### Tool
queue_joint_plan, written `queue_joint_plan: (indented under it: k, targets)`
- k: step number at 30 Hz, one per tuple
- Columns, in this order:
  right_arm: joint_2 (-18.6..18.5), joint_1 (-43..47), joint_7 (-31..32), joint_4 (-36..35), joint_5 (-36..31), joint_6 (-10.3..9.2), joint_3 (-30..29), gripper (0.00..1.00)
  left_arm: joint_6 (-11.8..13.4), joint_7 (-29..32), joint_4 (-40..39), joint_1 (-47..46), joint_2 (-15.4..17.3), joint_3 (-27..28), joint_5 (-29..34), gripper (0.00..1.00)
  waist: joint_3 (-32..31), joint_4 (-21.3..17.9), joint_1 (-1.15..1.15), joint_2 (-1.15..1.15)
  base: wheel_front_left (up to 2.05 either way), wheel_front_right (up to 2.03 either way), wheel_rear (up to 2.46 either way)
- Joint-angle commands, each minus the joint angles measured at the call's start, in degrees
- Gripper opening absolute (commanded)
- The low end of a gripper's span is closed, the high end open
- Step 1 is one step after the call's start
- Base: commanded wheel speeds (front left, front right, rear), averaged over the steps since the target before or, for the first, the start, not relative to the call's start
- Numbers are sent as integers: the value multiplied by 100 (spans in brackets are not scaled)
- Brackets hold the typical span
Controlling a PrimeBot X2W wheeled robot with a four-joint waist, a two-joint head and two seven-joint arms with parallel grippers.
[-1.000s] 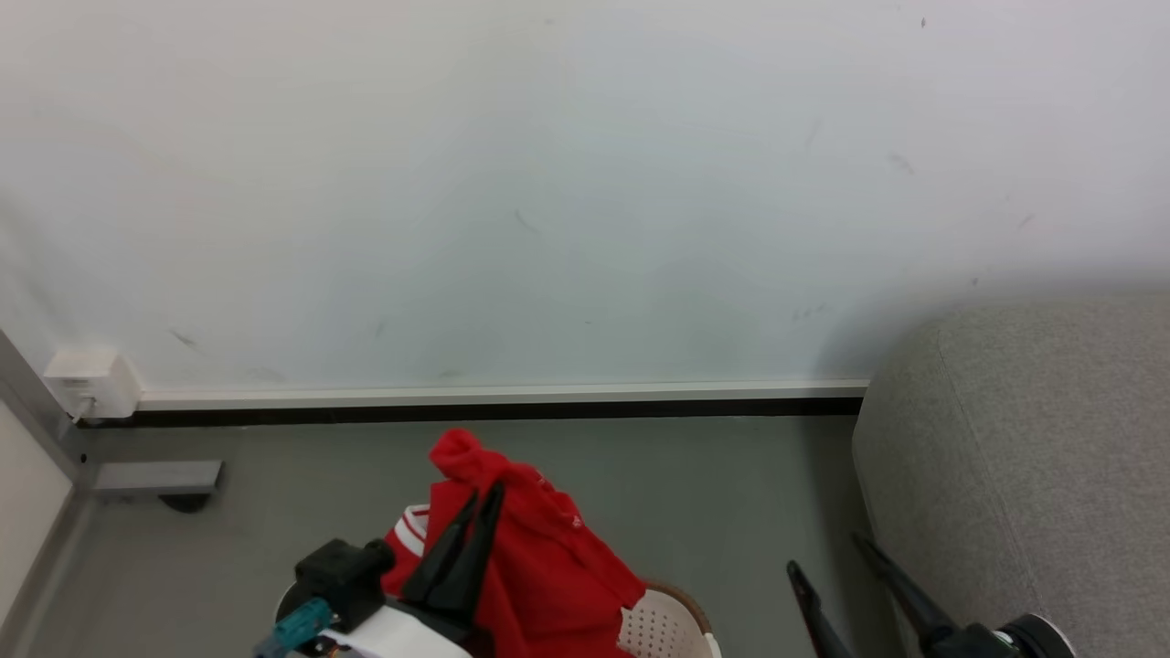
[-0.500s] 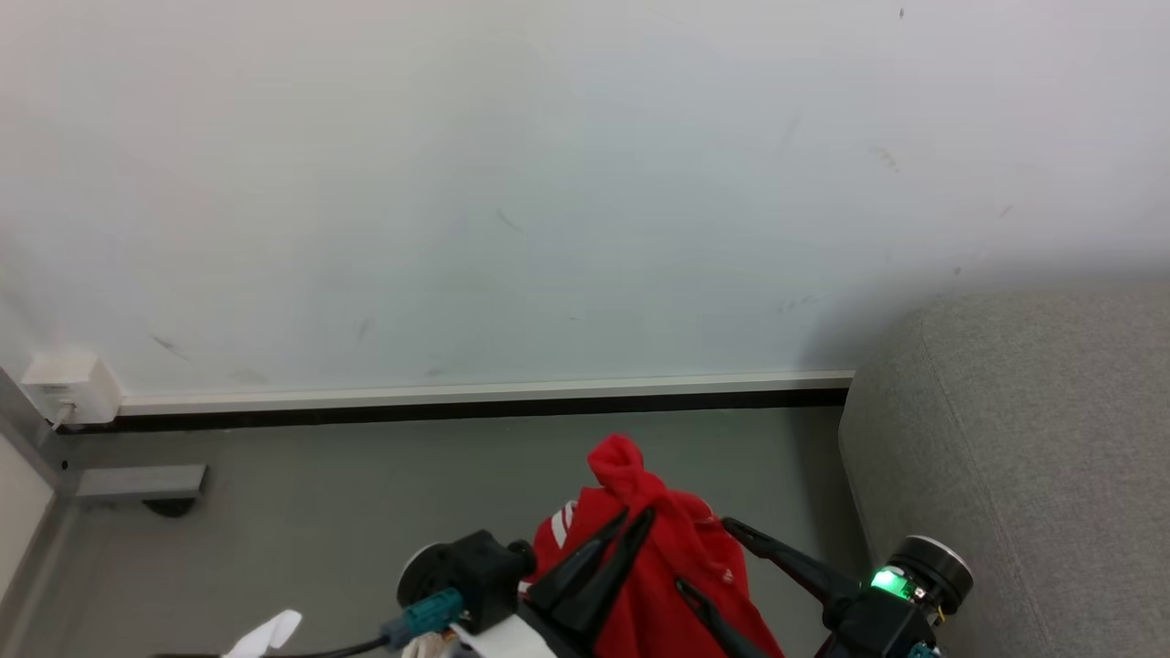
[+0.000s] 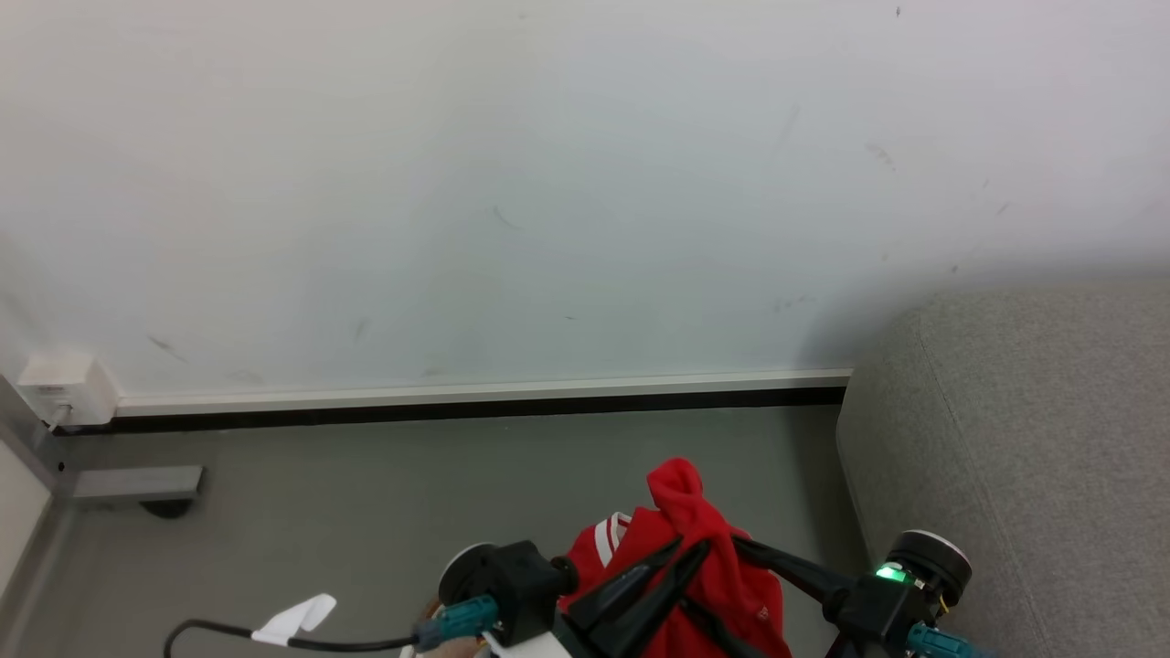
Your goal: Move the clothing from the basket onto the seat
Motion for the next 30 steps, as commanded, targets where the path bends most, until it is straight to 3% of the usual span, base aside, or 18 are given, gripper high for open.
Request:
queue_joint_plan:
  k: [1, 12, 13, 14, 15, 23, 24, 25, 26, 27, 28, 30]
  targets:
    - [-57, -107, -4, -23, 86, 0, 64, 100, 0, -47, -58, -88, 59, -80, -106, 0, 1, -9, 0, 0, 0, 0, 0]
    - [-184, -432, -78, 105, 381, 0, 627, 100, 0, -212, -202, -433, 317, -729, -792, 0, -3, -20, 0, 0, 0, 0, 0]
    - [-166, -439, -96, 147, 403, 0, 649, 63, 0, -227, -199, -470, 337, -758, -834, 0, -3, -18, 0, 0, 0, 0, 0]
    - [-144, -443, -121, 193, 403, 0, 609, 18, 0, -248, -208, -491, 351, -798, -897, 0, -2, -20, 0, 0, 0, 0, 0]
    - [-100, -418, -138, 218, 450, 1, 586, 0, 0, -262, -208, -510, 369, -824, -946, 0, -2, -20, 0, 0, 0, 0, 0]
    - [-42, -277, -241, 303, 639, 0, 362, 0, 0, -391, -67, -553, 454, -967, -1074, 0, 3, -49, 0, 0, 0, 0, 0]
    - [-56, -246, -254, 304, 638, 0, 283, 0, 0, -393, -37, -558, 453, -967, -1079, 4, 3, -57, 0, 0, 0, 0, 0]
    - [-73, -216, -263, 304, 643, 0, 207, 0, 0, -421, -5, -553, 445, -950, -1077, 19, 2, -64, 0, 0, 0, 0, 0]
    - [-90, -183, -267, 296, 650, 0, 131, 0, 18, -441, 20, -542, 428, -916, -1054, 44, 0, -73, 0, 0, 0, 0, 0]
    - [-105, -151, -272, 289, 652, 0, 39, 0, 31, -462, 64, -532, 416, -889, -1007, 84, 0, -84, 0, 0, 0, 0, 0]
    - [-116, -108, -271, 279, 660, 0, -55, 0, 38, -466, 112, -512, 407, -874, -978, 100, 1, -98, 0, 0, 0, 0, 0]
    - [-135, -9, -263, 234, 668, 0, -232, 0, 48, -500, 201, -478, 405, -836, -914, 100, -1, -131, 0, 0, 0, 0, 0]
